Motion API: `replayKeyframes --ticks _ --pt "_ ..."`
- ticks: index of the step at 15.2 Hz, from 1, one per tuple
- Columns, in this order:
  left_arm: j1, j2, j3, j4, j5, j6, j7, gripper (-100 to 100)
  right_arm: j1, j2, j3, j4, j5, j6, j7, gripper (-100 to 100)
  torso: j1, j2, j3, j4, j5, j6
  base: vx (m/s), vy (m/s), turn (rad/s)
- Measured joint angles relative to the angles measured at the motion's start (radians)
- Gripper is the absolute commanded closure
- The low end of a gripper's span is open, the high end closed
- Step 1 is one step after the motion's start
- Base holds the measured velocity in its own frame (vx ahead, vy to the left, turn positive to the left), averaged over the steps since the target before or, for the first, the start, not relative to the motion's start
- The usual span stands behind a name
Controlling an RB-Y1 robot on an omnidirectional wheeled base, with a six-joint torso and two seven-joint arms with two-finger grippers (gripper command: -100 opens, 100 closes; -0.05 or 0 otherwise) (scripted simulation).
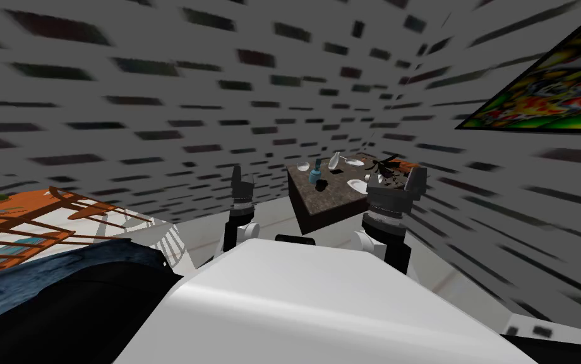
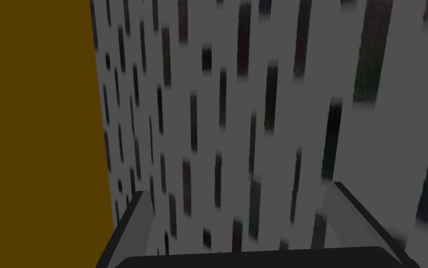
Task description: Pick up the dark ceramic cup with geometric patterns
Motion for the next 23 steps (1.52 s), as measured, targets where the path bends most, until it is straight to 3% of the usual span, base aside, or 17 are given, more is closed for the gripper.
replayKeyframes --ticks 7,23 --pt "0.000 0.000 0.000 0.000 0.000 0.000 0.000 0 -0.012 -0.110 -0.013 0.031 0.099 0.038 0.031 -100 -0.002 0.002 0.001 0.000 0.000 0.000 -0.023 -0.016 0.081" --pt "0.000 0.000 0.000 0.000 0.000 0.000 0.000 0 -0.045 -0.321 -0.055 0.135 0.417 0.163 0.145 -100 -0.002 0.002 0.001 0.000 0.000 0.000 -0.028 -0.016 0.093"
